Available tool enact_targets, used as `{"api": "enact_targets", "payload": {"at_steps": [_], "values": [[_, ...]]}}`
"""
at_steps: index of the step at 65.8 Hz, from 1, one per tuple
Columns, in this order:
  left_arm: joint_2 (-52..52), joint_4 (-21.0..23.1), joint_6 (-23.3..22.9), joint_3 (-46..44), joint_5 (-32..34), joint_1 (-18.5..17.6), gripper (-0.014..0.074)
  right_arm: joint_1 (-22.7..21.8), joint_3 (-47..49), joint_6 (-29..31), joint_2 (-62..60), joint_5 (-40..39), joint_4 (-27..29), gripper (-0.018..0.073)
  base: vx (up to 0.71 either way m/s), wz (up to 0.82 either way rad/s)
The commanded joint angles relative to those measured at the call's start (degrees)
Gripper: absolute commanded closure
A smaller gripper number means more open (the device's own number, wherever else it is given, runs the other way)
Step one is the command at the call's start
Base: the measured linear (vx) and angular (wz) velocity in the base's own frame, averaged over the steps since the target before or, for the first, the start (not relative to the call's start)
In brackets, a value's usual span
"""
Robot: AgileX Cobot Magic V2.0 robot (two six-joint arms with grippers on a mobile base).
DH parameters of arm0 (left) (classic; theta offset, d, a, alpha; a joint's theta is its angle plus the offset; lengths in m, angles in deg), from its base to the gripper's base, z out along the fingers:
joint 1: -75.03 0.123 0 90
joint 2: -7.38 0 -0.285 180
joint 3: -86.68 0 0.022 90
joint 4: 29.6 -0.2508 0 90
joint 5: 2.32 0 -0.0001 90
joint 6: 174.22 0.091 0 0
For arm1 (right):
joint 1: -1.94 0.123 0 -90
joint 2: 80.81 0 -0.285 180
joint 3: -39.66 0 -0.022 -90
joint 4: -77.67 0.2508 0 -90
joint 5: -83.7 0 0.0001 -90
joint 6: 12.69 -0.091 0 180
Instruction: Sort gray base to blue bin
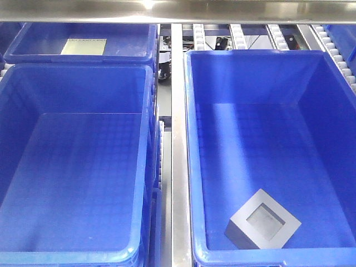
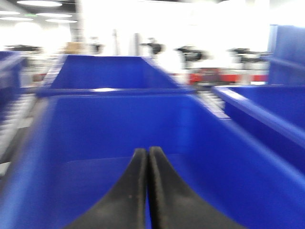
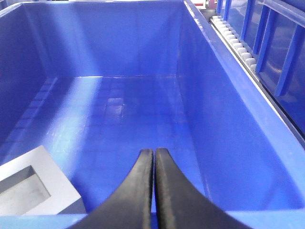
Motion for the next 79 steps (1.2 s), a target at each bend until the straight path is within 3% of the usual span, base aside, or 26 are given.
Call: {"api": "enact_targets", "payload": {"at_steps": [1,8,12,30,49,79], "values": [[0.8,0.1,-0.1,-1.5,3.0,5.9,0.0603,0.0,-0.1,0.7,1.0,-3.4,-0.3,0.0564,0.0,0.0],[0.8,0.0,-0.1,-1.5,3.0,9.8,0.0603,0.0,-0.1,0.7,1.0,-3.4,-0.3,0.0564,0.0,0.0],[0.8,-0.3,-0.1,-1.4,3.0,10.3,0.0603,0.0,-0.1,0.7,1.0,-3.4,-0.3,0.0564,0.0,0.0],[0.8,-2.9,-0.1,4.4,2.9,10.3,0.0603,0.0,-0.1,0.7,1.0,-3.4,-0.3,0.0564,0.0,0.0],[0.8,-3.0,-0.1,4.3,-4.4,10.3,0.0603,0.0,-0.1,0.7,1.0,-3.4,-0.3,0.0564,0.0,0.0],[0.7,-2.9,-0.1,4.3,-4.4,10.3,0.0603,0.0,-0.1,0.7,1.0,-3.4,-0.3,0.0564,0.0,0.0]]}}
